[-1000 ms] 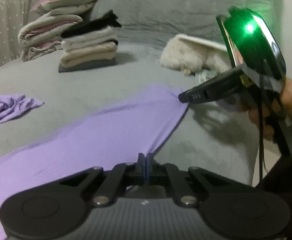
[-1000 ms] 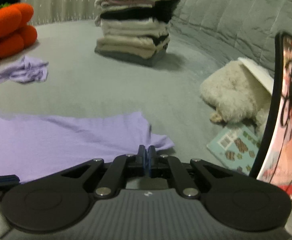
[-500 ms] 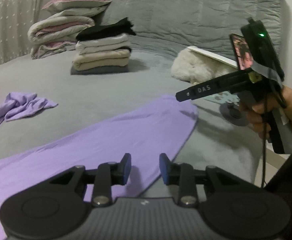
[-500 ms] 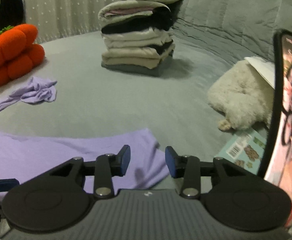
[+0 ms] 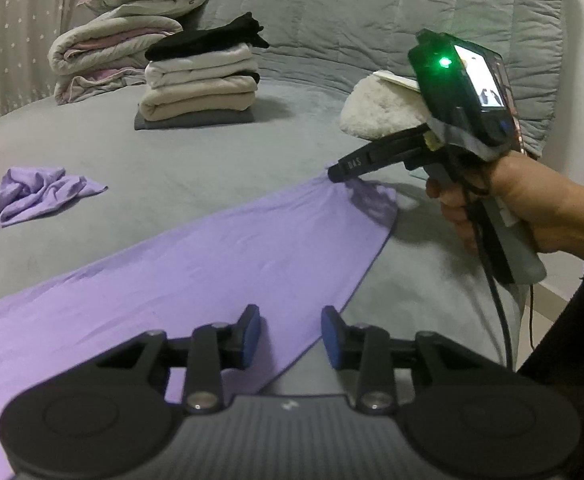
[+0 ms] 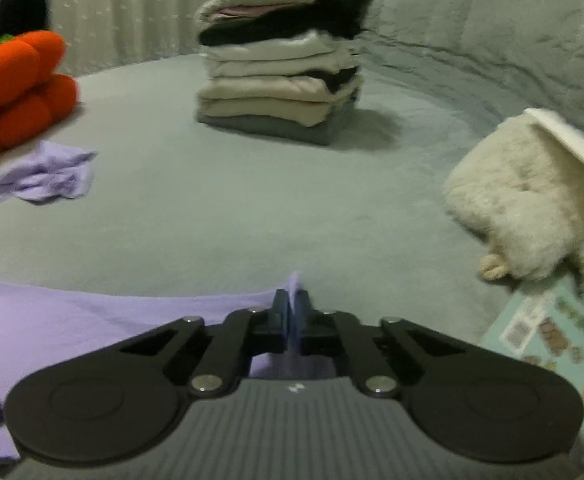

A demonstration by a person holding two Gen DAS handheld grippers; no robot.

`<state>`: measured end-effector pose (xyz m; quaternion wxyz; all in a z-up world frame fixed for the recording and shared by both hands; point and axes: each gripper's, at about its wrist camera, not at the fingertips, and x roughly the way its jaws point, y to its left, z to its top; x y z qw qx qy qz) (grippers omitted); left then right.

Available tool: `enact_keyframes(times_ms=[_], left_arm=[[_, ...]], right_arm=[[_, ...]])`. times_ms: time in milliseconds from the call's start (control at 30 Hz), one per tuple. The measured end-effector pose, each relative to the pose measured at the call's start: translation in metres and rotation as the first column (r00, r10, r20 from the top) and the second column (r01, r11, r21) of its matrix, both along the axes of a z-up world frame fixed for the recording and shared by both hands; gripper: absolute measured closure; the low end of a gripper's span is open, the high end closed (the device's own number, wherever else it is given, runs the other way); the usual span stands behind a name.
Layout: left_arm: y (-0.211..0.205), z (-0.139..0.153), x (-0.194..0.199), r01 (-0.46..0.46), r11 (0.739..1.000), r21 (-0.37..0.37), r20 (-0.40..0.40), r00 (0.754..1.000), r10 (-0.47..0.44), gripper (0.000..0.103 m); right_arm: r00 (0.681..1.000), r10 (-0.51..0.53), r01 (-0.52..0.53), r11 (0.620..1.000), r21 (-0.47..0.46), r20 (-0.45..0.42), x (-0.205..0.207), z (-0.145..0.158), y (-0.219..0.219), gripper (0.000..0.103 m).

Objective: Fold clothes
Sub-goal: 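Open both grippers and lay the garment edge flat on the bed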

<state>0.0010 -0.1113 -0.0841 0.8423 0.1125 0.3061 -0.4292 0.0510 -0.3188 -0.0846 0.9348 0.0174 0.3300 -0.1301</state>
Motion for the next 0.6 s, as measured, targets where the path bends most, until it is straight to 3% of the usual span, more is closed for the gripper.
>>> enact_keyframes(times_ms=[133,167,200,267,367,600], left_arm=[[0.004,0.004,-0.001,0.000,1.000,-0.008,0.000,1.000,0.000,0.065],[0.005,0.006,-0.001,-0.001,1.000,-0.011,0.000,1.000,0.001,0.064],[0.008,0.009,0.000,-0.011,1.000,-0.020,0.005,1.000,0.011,0.063],[0.017,0.017,0.003,-0.039,0.999,-0.038,0.020,0.999,0.040,0.058],[0.037,0.025,0.011,-0.114,0.992,-0.051,0.041,0.992,0.116,0.050],[0.100,0.027,0.030,-0.319,0.947,-0.034,0.072,0.945,0.320,0.049]], right_arm=[[0.999,-0.038,0.038,0.998,-0.057,0.016,-0.001,0.003,0.002,0.101],[0.999,-0.037,0.039,0.997,-0.063,0.025,-0.002,0.005,0.004,0.097],[0.999,-0.025,0.027,0.998,-0.056,0.037,-0.004,0.009,0.006,0.087],[0.999,0.014,-0.013,0.999,-0.033,0.053,-0.008,0.015,0.011,0.085],[0.994,0.092,-0.094,0.995,0.024,0.060,-0.014,0.019,0.024,0.066],[0.955,0.291,-0.294,0.953,0.073,0.049,-0.023,0.012,0.069,0.065]])
